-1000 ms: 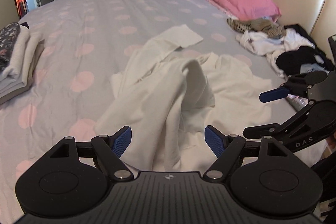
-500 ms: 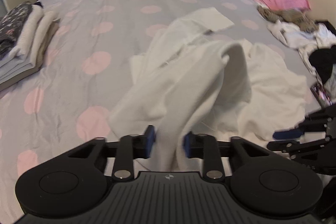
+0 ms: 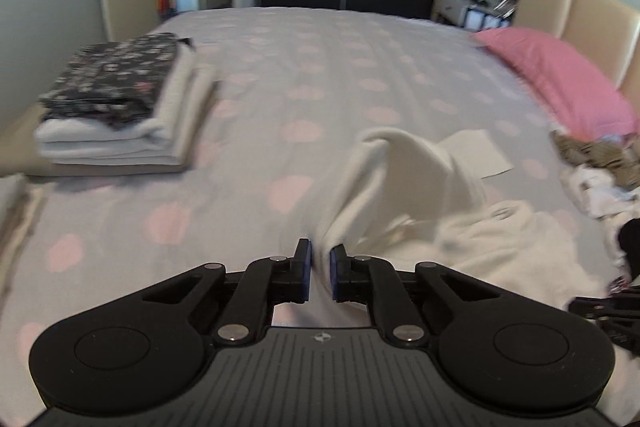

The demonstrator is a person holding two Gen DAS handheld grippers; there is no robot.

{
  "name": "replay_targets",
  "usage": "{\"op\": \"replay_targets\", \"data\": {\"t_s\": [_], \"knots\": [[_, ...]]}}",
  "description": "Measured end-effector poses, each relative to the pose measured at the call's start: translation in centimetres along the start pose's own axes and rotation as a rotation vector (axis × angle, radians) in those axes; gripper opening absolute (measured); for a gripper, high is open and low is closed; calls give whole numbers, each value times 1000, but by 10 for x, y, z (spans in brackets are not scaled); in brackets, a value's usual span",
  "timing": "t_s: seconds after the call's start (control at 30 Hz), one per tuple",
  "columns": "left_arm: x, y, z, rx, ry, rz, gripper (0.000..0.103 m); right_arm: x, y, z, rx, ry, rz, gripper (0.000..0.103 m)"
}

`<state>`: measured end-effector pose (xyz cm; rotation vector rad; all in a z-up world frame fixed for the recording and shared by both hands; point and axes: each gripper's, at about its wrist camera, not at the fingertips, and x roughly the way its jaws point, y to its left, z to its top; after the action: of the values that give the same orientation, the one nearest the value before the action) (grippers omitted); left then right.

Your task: Fold clothes

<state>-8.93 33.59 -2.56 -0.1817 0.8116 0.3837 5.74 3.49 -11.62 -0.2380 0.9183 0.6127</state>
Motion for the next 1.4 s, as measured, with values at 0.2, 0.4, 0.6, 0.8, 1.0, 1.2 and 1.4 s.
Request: {"op": "replay_targets", "data": {"t_s": [0.2,0.4,0.6,0.8,1.0,1.2,1.4], "knots": [[28,3,-28,79,173,29,8,11,7,-12,47,48,60,45],[28,-2,-40,130,159,5,33,17,32,-14,32,49,168,69],[33,-9,-43,156,158,15,50,34,46,-23,-46,107,160,21],[32,-13,-44,177,143,2,53,27,40,-20,-97,69,-3,4],[27,-16,-43,173,128,-59,53,17,8,-7,-26,30,-194,4],[25,-23,-43,202,102,-80,54,19,0,-7,-32,48,-249,4],[20,-39,-49,321,45,-76,63,14,17,-11,-87,43,-187,29]]}}
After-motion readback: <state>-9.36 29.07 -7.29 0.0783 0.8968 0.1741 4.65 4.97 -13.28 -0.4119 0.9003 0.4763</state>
